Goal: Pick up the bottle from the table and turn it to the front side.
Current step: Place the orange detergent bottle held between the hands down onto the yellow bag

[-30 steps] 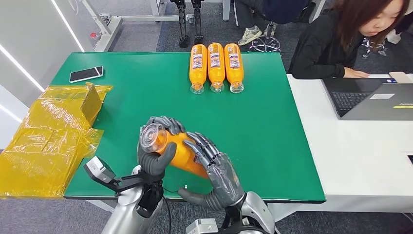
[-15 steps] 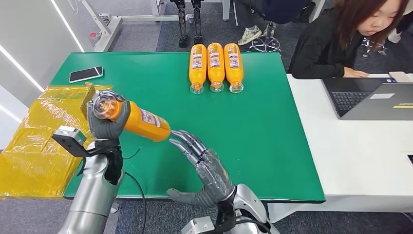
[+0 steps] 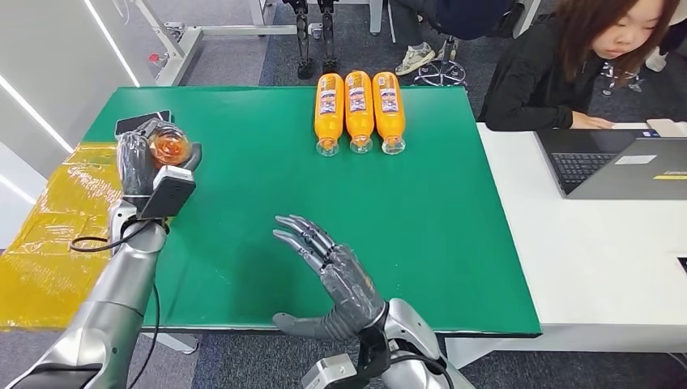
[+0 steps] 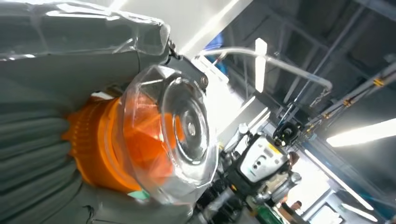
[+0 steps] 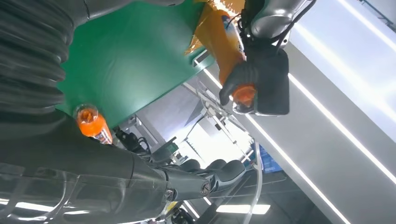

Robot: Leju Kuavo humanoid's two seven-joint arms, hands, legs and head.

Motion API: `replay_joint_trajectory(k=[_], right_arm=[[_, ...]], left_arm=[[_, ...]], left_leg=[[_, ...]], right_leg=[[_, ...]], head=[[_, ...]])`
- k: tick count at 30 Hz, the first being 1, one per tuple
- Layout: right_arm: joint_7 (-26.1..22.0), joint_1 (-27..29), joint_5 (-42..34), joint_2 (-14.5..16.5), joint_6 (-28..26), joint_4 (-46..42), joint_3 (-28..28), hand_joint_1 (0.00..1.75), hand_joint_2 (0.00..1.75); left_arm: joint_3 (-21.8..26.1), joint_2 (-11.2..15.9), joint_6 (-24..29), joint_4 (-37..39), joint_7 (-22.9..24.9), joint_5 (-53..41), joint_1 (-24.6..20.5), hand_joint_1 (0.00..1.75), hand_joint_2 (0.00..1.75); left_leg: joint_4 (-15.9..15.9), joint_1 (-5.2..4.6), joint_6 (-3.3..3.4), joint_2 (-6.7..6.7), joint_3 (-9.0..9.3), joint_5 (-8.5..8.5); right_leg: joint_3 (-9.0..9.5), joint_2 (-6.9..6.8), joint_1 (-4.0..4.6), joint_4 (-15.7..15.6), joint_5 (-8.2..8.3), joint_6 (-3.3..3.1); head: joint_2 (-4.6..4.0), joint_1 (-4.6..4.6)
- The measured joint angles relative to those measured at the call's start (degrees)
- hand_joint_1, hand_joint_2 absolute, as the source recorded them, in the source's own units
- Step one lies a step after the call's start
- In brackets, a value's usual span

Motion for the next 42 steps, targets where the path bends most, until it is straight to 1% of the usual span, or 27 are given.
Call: replay_joint_trajectory(k=[4, 8, 11, 15, 25, 26, 27, 29, 30, 31, 36, 42], right_arm=[[-0.01, -0.28, -0.28, -0.23, -0.47, 0.48, 0.0, 0.0, 1.75], [-0.01, -0.66, -0.55, -0.38, -0.82, 0.87, 0.0, 0.0, 1.75], [-0.03, -1.05, -1.14, -0.41, -1.05, 1.02, 0.0, 0.0, 1.75], [0.3, -1.31, -1.25, -0.41, -1.22, 1.01, 0.0, 0.0, 1.75], [1.13, -1.26, -1.05, -0.86, -1.41, 0.87, 0.0, 0.0, 1.75], [1.13, -1.24, -1.05, -0.95, -1.43, 0.85, 0.0, 0.0, 1.75], [1.13, -1.21, -1.05, -1.03, -1.44, 0.83, 0.0, 0.0, 1.75], [1.13, -1.1, -1.04, -1.16, -1.43, 0.78, 0.0, 0.0, 1.75], [1.13, -1.04, -1.03, -1.23, -1.42, 0.75, 0.0, 0.0, 1.75], [1.13, -0.98, -0.99, -1.28, -1.4, 0.72, 0.0, 0.0, 1.75], [1.4, -0.8, -0.88, -1.41, -1.26, 0.69, 0.0, 0.0, 1.75], [1.44, -0.62, -0.27, -1.42, -1.05, 0.69, 0.0, 0.0, 1.75]], left_arm=[[-3.34, 1.23, 1.64, 3.67, 3.53, -6.21, -1.91, 1.75, 1.75], [-5.85, 2.16, 1.87, 6.25, 6.32, -9.7, -2.94, 1.75, 1.75], [-7.84, 2.8, 1.62, 8.24, 10.52, -13.67, -3.21, 1.75, 1.75], [-10.91, 3.56, -0.12, 10.94, 16.47, -18.76, -2.99, 1.75, 1.75], [-16.21, 4.89, -7.34, 14.97, 26.45, -25.92, -1.02, 1.75, 1.75], [-16.59, 5.08, -7.89, 15.17, 27.2, -26.29, -0.81, 1.68, 1.75], [-16.91, 5.26, -8.27, 15.38, 27.81, -26.59, -0.64, 1.47, 1.75], [-17.53, 5.64, -8.82, 15.78, 28.81, -27.19, -0.38, 0.62, 1.75], [-17.83, 5.82, -9.07, 15.98, 29.24, -27.53, -0.26, 0.24, 1.75], [-18.11, 5.99, -9.36, 16.19, 29.72, -27.9, -0.1, 0.02, 1.75], [-19.31, 6.59, -10.68, 17.09, 31.95, -29.91, 1.17, 0.0, 1.75], [-19.73, 7.15, -10.83, 17.48, 32.35, -30.63, 1.48, 0.0, 1.75]], left_leg=[[-0.01, 0.0, 0.0, 0.02, 0.0, 0.0], [-0.01, 0.0, -0.01, 0.1, 0.0, -0.01], [-0.01, 0.01, -0.01, 0.12, 0.0, -0.01], [-0.02, 0.01, -0.01, 0.13, 0.0, 0.0], [-0.02, 0.0, -0.01, 0.14, -0.02, -0.01], [-0.02, 0.0, -0.01, 0.14, -0.01, -0.01], [-0.02, 0.0, -0.01, 0.15, -0.01, -0.01], [-0.02, 0.0, -0.01, 0.17, 0.0, -0.01], [-0.03, 0.0, -0.01, 0.18, 0.01, -0.01], [-0.03, 0.0, -0.01, 0.18, 0.01, -0.01], [-0.04, 0.02, -0.03, 0.18, 0.01, 0.0], [-0.06, 0.01, -0.04, 0.17, 0.01, 0.01]], right_leg=[[-0.01, 0.05, 0.0, 0.0, 0.0, 0.0], [-0.03, 0.12, 0.0, 0.0, 0.01, -0.01], [-0.04, 0.12, 0.0, 0.01, 0.01, -0.02], [-0.04, 0.12, 0.0, 0.01, 0.01, -0.02], [-0.06, 0.16, 0.0, 0.0, 0.01, -0.02], [-0.06, 0.16, 0.0, 0.0, 0.01, -0.02], [-0.06, 0.17, -0.01, 0.0, 0.01, -0.02], [-0.06, 0.19, -0.01, 0.0, 0.01, -0.02], [-0.06, 0.2, -0.01, 0.0, 0.01, -0.02], [-0.06, 0.21, -0.01, 0.0, 0.01, -0.03], [-0.09, 0.2, 0.0, 0.02, 0.01, -0.04], [-0.08, 0.2, 0.0, 0.02, 0.01, -0.04]], head=[[0.0, 0.01], [0.0, 0.0], [0.0, 0.0], [0.0, -0.01], [0.0, 0.01], [0.0, 0.01], [0.0, 0.01], [0.0, 0.01], [0.0, 0.01], [0.0, 0.01], [0.0, 0.01], [0.0, 0.01]])
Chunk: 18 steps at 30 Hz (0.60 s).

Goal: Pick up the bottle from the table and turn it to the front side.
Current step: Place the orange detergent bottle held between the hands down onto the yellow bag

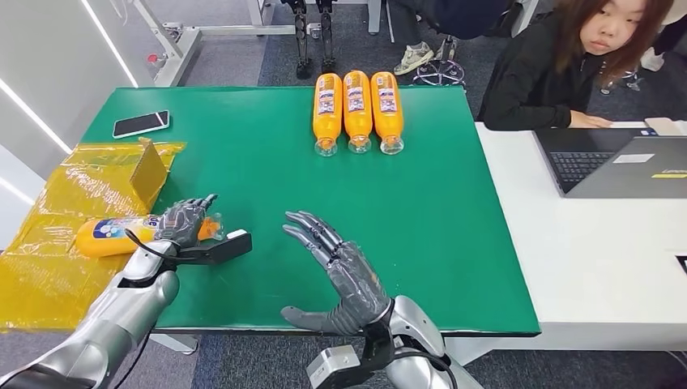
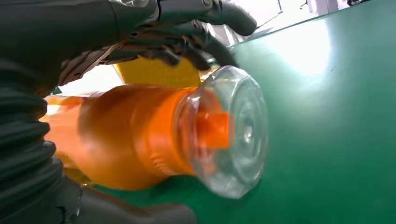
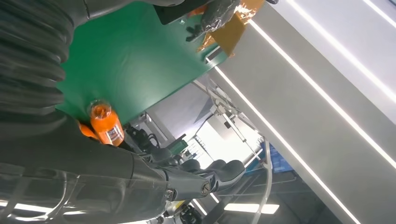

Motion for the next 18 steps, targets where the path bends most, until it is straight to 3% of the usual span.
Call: replay_joint_trajectory(k=[7, 14, 18], right_arm=[[-0.17, 0.48, 0.24, -0.01, -0.09, 0.05, -0.01, 0.0, 1.75], [-1.04, 1.27, 0.11, -0.4, -1.36, 0.33, -0.43, 0.0, 1.75], [-1.06, 1.62, 0.03, -0.69, -1.66, 0.33, -0.6, 0.0, 1.75]], left_arm=[[0.03, 0.67, 1.15, 0.01, -3.0, 1.1, -0.04, 0.0, 1.75], [2.14, 0.84, -0.89, -0.11, -14.88, 6.69, -0.34, 0.0, 1.75], [3.64, 0.83, -2.9, -0.27, -18.42, 8.54, -0.72, 0.0, 1.75]], left_leg=[[0.01, 0.0, 0.0, 0.01, 0.0, 0.0], [0.01, 0.0, 0.0, 0.0, 0.01, 0.0], [0.02, 0.0, 0.0, 0.01, 0.01, 0.0]], right_leg=[[-0.01, 0.0, 0.0, -0.01, 0.0, 0.0], [-0.01, 0.0, 0.0, -0.01, 0.0, 0.0], [-0.02, 0.01, 0.0, -0.01, 0.0, 0.0]], head=[[0.0, -0.01], [0.0, 0.0], [0.0, -0.01]])
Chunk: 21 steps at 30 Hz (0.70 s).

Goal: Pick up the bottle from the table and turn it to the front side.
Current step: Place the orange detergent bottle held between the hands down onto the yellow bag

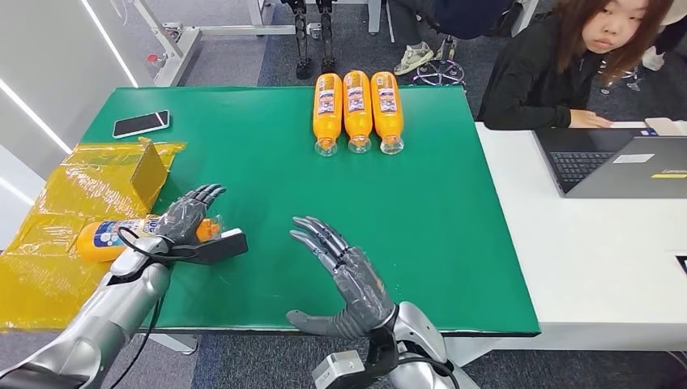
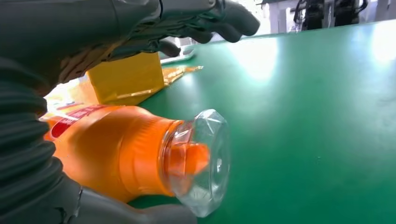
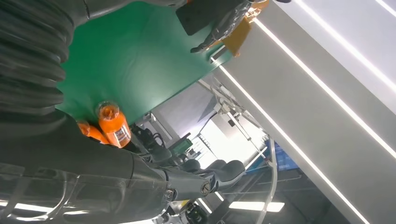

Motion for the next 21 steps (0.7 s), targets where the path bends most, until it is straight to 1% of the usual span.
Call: replay_joint_trajectory(k=[3, 6, 10, 12, 19, 21], right_arm=[[0.02, 0.25, 0.0, -0.21, -0.53, 0.0, -0.29, 0.0, 1.75], [0.07, 0.78, -0.02, -0.63, -1.67, -0.01, -0.9, 0.0, 1.75], [-0.02, 1.79, -0.51, -1.55, -3.65, -0.13, -1.9, 0.0, 1.75], [-0.04, 2.09, -0.75, -1.89, -3.95, -0.21, -2.27, 0.0, 1.75], [-0.27, 2.58, -0.79, -2.54, -4.15, -0.44, -2.76, 0.0, 1.75], [-0.27, 2.68, -0.79, -2.67, -4.28, -0.5, -2.79, 0.0, 1.75]], left_arm=[[0.68, -0.04, -4.84, -0.42, -4.09, 0.77, -0.41, 0.0, 1.75], [0.79, -0.28, -11.68, -1.72, -9.4, 2.22, -1.01, 0.0, 1.75], [0.79, -0.66, -20.47, -5.17, -17.07, 6.89, -1.32, 0.0, 1.75], [0.79, -0.79, -21.93, -6.59, -18.31, 7.83, -1.42, 0.0, 1.75], [0.79, -0.95, -22.71, -9.02, -18.7, 8.33, -1.48, 0.0, 1.75], [0.75, -0.93, -24.0, -9.64, -19.17, 10.07, -1.39, 0.0, 1.75]], left_leg=[[0.01, 0.0, 0.0, -0.01, 0.0, 0.0], [0.02, 0.0, 0.0, -0.01, 0.0, 0.0], [0.04, -0.01, 0.0, -0.01, -0.01, 0.0], [0.04, -0.02, 0.0, 0.0, -0.01, 0.0], [0.02, 0.01, 0.0, 0.0, 0.0, 0.0], [0.02, 0.01, 0.0, 0.01, 0.0, 0.0]], right_leg=[[-0.01, -0.01, 0.0, 0.0, 0.0, 0.0], [0.0, -0.01, 0.0, 0.0, 0.01, 0.0], [0.0, -0.01, -0.01, -0.01, 0.02, 0.0], [0.0, 0.01, -0.01, -0.01, 0.02, 0.0], [0.0, 0.0, -0.01, 0.0, 0.04, -0.04], [-0.01, 0.0, 0.0, 0.0, 0.04, -0.04]], head=[[0.0, 0.0], [0.0, 0.01], [0.0, 0.01], [0.0, 0.0], [0.0, 0.0], [0.0, 0.01]])
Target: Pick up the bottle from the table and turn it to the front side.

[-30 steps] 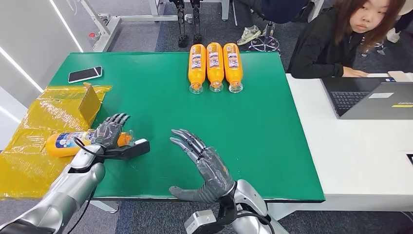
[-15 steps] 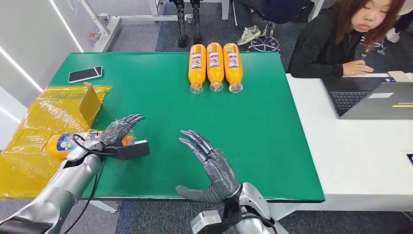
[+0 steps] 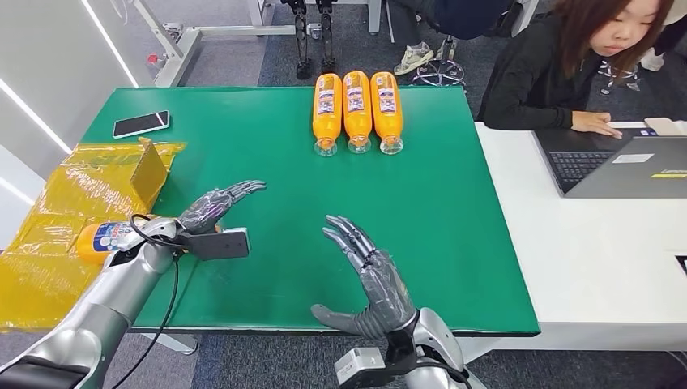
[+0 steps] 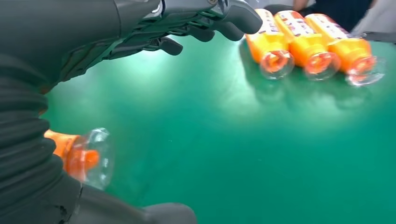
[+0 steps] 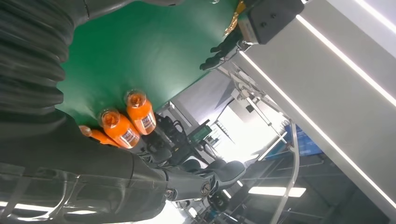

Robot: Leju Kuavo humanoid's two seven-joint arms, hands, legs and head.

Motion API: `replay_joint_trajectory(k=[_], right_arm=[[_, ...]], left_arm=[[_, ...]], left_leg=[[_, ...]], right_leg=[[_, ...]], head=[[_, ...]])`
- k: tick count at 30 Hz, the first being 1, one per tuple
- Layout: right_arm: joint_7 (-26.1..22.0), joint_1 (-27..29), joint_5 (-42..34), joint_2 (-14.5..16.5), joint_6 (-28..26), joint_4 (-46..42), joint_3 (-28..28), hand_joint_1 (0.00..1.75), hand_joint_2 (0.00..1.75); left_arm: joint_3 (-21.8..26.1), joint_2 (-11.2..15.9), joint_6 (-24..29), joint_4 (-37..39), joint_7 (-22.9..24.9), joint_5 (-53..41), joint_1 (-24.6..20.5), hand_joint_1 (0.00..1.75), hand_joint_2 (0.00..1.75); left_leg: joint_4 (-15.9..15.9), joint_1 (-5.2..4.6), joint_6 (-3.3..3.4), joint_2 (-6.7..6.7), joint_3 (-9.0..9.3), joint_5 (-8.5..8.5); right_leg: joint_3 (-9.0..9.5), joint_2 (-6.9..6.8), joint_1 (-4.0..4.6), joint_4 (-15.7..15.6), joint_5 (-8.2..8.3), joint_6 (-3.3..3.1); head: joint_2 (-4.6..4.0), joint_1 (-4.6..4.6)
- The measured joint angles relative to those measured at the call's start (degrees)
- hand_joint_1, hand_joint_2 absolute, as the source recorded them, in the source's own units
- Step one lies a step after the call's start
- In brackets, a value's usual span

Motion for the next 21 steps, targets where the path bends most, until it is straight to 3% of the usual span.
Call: replay_joint_trajectory(k=[5, 10, 14, 19, 21], right_arm=[[0.0, 0.93, -0.22, -1.02, -2.01, -1.02, -0.95, 0.0, 1.75], [-0.1, 2.7, -1.35, -2.79, -4.62, -4.04, -4.27, 0.0, 1.75], [-0.43, 4.42, -1.21, -3.39, -6.56, -6.56, -7.67, 0.0, 1.75], [-3.11, 8.96, -3.71, -3.25, -13.07, -9.07, -12.45, 0.0, 1.75], [-4.31, 10.44, -5.64, -2.97, -14.75, -9.66, -13.78, 0.0, 1.75]], left_arm=[[-4.66, 2.01, -6.63, -9.1, -0.99, 22.72, 1.91, 0.0, 1.75], [-8.61, 2.86, -3.73, -23.21, -1.14, 37.22, 7.02, 0.0, 1.75], [-7.6, 0.12, 0.84, -32.72, -1.05, 39.5, 12.84, 0.0, 1.75], [-4.15, -5.39, 13.32, -44.55, -1.08, 40.83, 22.23, 0.0, 1.75], [-3.61, -6.96, 15.91, -48.32, -1.13, 41.35, 25.07, 0.0, 1.75]], left_leg=[[0.01, -0.01, 0.0, -0.02, -0.02, 0.0], [0.01, -0.06, 0.06, -0.01, -0.04, -0.05], [0.02, -0.08, 0.11, -0.02, -0.04, -0.08], [0.01, -0.08, 0.14, -0.01, -0.04, -0.17], [0.01, -0.07, 0.17, -0.01, -0.04, -0.21]], right_leg=[[0.0, -0.02, 0.0, 0.0, 0.0, 0.0], [0.01, -0.01, -0.02, -0.09, -0.01, 0.02], [0.03, -0.03, -0.03, -0.13, -0.03, 0.05], [0.05, -0.02, -0.04, -0.15, -0.07, 0.09], [0.04, -0.02, -0.04, -0.15, -0.11, 0.12]], head=[[0.0, -0.01], [0.0, 0.0], [0.0, 0.01], [0.0, -0.01], [0.0, 0.0]])
